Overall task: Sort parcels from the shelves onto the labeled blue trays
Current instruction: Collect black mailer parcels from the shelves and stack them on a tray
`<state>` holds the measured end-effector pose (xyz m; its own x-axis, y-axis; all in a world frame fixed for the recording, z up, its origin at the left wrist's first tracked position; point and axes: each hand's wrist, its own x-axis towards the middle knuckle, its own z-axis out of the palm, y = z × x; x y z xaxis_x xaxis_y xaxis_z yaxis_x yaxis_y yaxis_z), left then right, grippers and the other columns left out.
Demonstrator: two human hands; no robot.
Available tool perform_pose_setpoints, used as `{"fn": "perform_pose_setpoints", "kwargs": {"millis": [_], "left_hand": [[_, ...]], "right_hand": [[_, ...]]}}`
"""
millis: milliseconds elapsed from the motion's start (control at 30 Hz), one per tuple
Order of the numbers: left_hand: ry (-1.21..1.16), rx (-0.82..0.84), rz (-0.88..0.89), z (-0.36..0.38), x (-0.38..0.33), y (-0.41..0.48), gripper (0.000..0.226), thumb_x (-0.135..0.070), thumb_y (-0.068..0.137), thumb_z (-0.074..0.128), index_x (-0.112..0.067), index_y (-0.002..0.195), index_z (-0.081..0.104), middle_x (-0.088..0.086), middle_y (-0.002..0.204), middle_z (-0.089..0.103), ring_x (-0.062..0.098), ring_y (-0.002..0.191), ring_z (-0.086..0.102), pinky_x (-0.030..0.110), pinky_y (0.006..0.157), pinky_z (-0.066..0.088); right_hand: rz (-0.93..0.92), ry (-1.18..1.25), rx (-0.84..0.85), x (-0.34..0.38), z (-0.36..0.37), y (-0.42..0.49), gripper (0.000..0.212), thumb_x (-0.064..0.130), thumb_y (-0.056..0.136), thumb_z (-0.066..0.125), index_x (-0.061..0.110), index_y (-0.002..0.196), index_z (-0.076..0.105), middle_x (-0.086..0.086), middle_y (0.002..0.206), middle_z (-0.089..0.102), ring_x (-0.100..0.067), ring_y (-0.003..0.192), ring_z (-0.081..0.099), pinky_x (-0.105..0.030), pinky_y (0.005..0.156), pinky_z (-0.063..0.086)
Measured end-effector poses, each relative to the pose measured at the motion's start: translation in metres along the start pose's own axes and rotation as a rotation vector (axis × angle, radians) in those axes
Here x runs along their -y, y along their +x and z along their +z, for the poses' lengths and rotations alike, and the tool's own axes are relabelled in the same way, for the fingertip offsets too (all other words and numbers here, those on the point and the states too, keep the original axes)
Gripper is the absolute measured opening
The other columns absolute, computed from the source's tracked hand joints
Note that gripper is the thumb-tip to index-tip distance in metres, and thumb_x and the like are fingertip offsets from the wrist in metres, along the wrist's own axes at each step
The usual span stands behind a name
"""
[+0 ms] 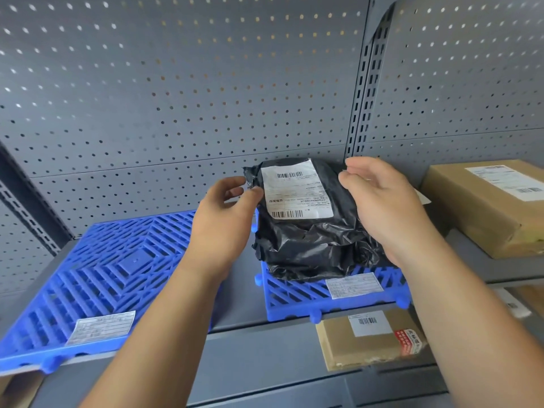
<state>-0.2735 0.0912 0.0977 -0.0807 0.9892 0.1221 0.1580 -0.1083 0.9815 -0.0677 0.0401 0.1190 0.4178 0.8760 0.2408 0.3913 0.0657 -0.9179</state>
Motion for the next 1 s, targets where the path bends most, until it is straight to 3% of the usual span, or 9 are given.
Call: {"fn": "perform_pose_setpoints", "kwargs": {"millis": [167,333,400,500,567,800,900,1000], "left_hand": [[0.024,0.016,0.059,-0.004,0.000,-0.004,0.027,-0.037,0.092,0.069,-0.033,0.119,0.067,-0.013,0.115,0.064,0.004,0.101,0.061,0.015,0.076,0.041],[-0.008,0.032,0.145,0.003,-0.014,-0.013,0.022,-0.029,0.092,0.070,-0.030,0.114,0.069,-0.017,0.108,0.067,-0.003,0.090,0.064,0.003,0.065,0.041],[0.008,0.037,0.189,0.008,-0.022,-0.019,0.025,-0.032,0.089,0.071,-0.032,0.114,0.068,-0.016,0.108,0.068,0.003,0.100,0.067,0.011,0.076,0.047],[0.026,0.037,0.255,0.019,-0.036,-0.034,0.031,-0.041,0.082,0.068,-0.036,0.113,0.068,-0.012,0.108,0.069,0.012,0.105,0.066,0.035,0.092,0.054],[0.050,0.032,0.317,0.029,-0.048,-0.046,0.031,-0.040,0.084,0.068,-0.036,0.114,0.067,-0.017,0.111,0.068,0.011,0.107,0.064,0.037,0.094,0.053],[0.034,0.127,0.496,0.114,-0.071,-0.103,0.023,-0.025,0.093,0.068,-0.030,0.115,0.064,-0.016,0.119,0.066,0.002,0.109,0.061,0.031,0.098,0.051],[0.096,0.222,0.537,0.161,-0.069,-0.127,0.027,-0.030,0.091,0.067,-0.033,0.117,0.063,-0.016,0.117,0.063,0.002,0.101,0.059,0.032,0.096,0.051],[0.181,0.347,0.568,0.208,-0.069,-0.152,0.030,-0.031,0.089,0.067,-0.034,0.119,0.062,-0.019,0.118,0.060,-0.004,0.109,0.056,0.027,0.098,0.048]], "right_hand": [[-0.008,-0.092,-0.024,0.001,-0.003,-0.015,0.035,0.037,0.098,0.059,0.032,0.132,0.060,0.019,0.134,0.060,-0.001,0.123,0.055,-0.027,0.105,0.041],[-0.016,-0.175,-0.060,0.002,-0.017,-0.030,0.035,0.038,0.099,0.058,0.033,0.133,0.059,0.019,0.135,0.058,-0.001,0.126,0.052,-0.030,0.106,0.043],[-0.014,-0.201,-0.080,-0.001,-0.028,-0.035,0.034,0.039,0.098,0.057,0.037,0.132,0.058,0.018,0.133,0.057,-0.004,0.125,0.052,-0.031,0.103,0.042],[0.001,-0.214,-0.112,-0.007,-0.047,-0.040,0.034,0.039,0.098,0.058,0.039,0.132,0.057,0.014,0.129,0.053,-0.009,0.120,0.054,-0.032,0.101,0.043],[-0.007,-0.234,-0.137,-0.015,-0.061,-0.044,0.036,0.038,0.097,0.059,0.038,0.133,0.057,0.015,0.129,0.051,-0.007,0.122,0.052,-0.031,0.102,0.042],[-0.001,-0.282,-0.227,-0.052,-0.147,-0.066,0.042,0.040,0.100,0.055,0.035,0.141,0.049,0.014,0.146,0.049,-0.008,0.136,0.043,-0.032,0.113,0.036],[0.037,-0.323,-0.281,-0.067,-0.195,-0.078,0.045,0.041,0.101,0.053,0.035,0.144,0.046,0.014,0.148,0.045,-0.009,0.137,0.042,-0.029,0.108,0.034],[0.084,-0.344,-0.321,-0.080,-0.243,-0.093,0.045,0.042,0.100,0.054,0.038,0.144,0.045,0.015,0.146,0.044,-0.009,0.132,0.044,-0.028,0.098,0.033]]}}
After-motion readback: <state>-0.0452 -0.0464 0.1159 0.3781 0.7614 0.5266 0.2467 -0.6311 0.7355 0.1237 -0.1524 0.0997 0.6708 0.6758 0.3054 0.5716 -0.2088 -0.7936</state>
